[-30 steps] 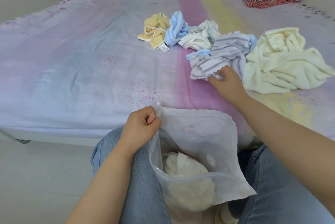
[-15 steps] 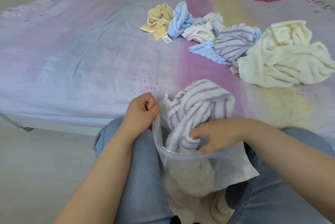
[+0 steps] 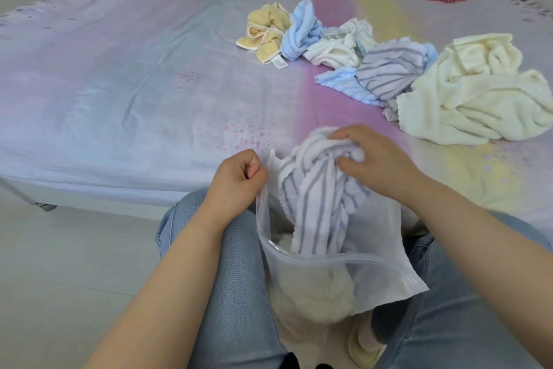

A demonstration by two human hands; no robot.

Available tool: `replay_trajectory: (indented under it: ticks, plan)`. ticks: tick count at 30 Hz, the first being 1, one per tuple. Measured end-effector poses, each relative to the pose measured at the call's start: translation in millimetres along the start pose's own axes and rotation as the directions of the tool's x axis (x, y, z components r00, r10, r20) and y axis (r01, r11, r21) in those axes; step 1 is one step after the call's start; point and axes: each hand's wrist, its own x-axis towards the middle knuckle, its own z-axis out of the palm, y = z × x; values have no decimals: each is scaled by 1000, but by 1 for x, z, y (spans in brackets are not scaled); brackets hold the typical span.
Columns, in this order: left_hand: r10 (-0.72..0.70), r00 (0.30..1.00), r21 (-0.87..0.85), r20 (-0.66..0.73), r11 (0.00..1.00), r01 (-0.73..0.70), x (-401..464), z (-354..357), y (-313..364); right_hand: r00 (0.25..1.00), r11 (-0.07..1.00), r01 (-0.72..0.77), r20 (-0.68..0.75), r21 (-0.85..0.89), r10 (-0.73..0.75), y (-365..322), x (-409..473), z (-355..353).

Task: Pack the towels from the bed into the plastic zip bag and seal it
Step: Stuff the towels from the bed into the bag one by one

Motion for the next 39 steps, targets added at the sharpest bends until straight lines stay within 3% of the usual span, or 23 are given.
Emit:
replay_trajectory:
  ticks: [2, 3, 4, 6, 8, 9, 10, 12, 14, 15, 17, 19, 22, 26, 28, 33, 35, 37, 39]
  plan:
    - [-2, 1000, -9, 5, 1000, 2, 0, 0, 1, 975, 981, 178, -152, 80, -164, -15, -8, -9]
    - [-3, 1000, -14, 6, 1000, 3, 1, 0, 1, 964, 965, 242, -134, 97, -229, -21, -13, -13]
    - [-4, 1000, -15, 5, 1000, 4, 1, 0, 1, 966, 961, 257, -36, 101, -255, -27, -19, -14]
    - [-5, 1000, -11, -5, 1000, 5, 2, 1, 2, 922, 979, 199, 347, -46, -171, -31, -29, -12]
    - [0, 1000, 1, -6, 1000, 0, 2, 3, 2, 745, 948, 185, 666, -258, 36, -25, -39, -4]
    - [5, 1000, 7, -5, 1000, -5, 2, 5, 3, 709, 942, 151, 697, -298, 107, -20, -42, 1]
    - [9, 1000, 14, -7, 1000, -9, 2, 6, 3, 758, 949, 103, 641, -299, 120, -16, -45, 5]
    - [11, 1000, 31, -19, 999, -11, 1, 7, 5, 962, 972, 30, 272, -232, 35, -8, -46, 6]
    - [9, 1000, 25, -26, 1000, -9, 2, 8, 6, 999, 947, 2, -35, -322, -13, 6, -45, 6]
    - [8, 1000, 17, -23, 1000, -7, 2, 7, 6, 997, 916, -61, -70, -397, 36, 13, -45, 4]
    - [3, 1000, 5, -16, 1000, -3, 2, 7, 7, 959, 839, -230, 31, -493, 281, 28, -47, 3]
    - [-10, 1000, -12, -11, 1000, 10, 2, 7, 8, 870, 802, -308, 189, -513, 455, 40, -51, 8]
    - [-35, 999, -78, 5, 996, 35, 0, 10, 11, 846, 850, -347, 259, -397, 466, 48, -59, 11]
    - [-57, 998, -184, -30, 982, 51, 2, 16, 13, 874, 838, -453, 36, -302, 485, 57, -61, -9]
    - [-50, 998, -184, -34, 982, 43, 4, 25, 15, 860, 829, -489, 7, -272, 510, 62, -60, -16]
    - [-33, 996, -87, 82, 995, 40, 5, 52, 20, 837, 836, -404, 220, -371, 502, 62, -53, -15]
    - [-38, 998, -97, 59, 994, 44, 9, 58, 21, 852, 855, -473, 138, -215, 506, 67, -42, -24]
    - [-22, 998, -99, 52, 995, 28, 11, 61, 24, 856, 862, -507, -118, -2, 503, 75, -22, -38]
    - [-5, 997, -84, 76, 996, 11, 10, 64, 27, 796, 869, -488, -368, 79, 481, 92, 3, -51]
